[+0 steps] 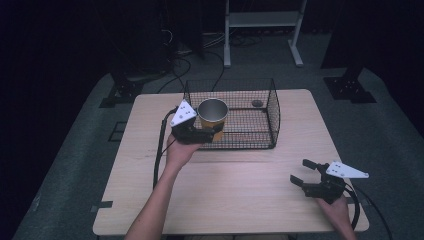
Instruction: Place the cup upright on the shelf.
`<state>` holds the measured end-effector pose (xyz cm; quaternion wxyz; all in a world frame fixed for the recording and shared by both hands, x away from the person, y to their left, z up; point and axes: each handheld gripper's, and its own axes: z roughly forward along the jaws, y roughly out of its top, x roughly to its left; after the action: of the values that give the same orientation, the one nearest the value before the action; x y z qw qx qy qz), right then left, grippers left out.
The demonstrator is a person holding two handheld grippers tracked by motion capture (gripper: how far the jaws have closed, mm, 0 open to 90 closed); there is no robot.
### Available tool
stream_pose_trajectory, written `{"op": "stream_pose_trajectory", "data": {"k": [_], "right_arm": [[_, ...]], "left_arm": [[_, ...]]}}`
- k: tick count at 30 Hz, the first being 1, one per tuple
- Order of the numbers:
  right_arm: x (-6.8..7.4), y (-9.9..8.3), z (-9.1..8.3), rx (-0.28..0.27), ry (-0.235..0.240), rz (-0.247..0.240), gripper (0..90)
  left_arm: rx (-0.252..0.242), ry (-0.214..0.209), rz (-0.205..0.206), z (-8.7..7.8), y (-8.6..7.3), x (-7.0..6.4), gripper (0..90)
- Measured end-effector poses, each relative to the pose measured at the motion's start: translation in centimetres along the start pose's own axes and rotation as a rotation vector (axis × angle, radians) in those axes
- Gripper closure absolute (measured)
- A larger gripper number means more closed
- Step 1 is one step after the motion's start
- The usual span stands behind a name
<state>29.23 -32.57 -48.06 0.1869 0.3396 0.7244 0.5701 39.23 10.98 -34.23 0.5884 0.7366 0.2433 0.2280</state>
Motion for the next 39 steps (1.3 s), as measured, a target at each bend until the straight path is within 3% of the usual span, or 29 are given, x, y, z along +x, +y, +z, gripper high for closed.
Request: {"op": "stream_pose_trajectory", "data": {"k": [17,28,39], "right_arm": [[-0.1,0.0,0.0,0.001,0.007,0.006,14.7],[-0.1,0.0,0.0,0.0,0.011,0.009,14.5],[-0.2,0.0,0.0,-0.004,0.017,0.012,14.3]], "left_arm": [[0.043,-0.009,-0.024,3.6,1.2,2.4,15.2],[0.063,-0.019,-0.002,6.1,1.8,3.5,15.2],[0.084,-0.052,-0.024,8.4,1.9,4.9,15.2]]}}
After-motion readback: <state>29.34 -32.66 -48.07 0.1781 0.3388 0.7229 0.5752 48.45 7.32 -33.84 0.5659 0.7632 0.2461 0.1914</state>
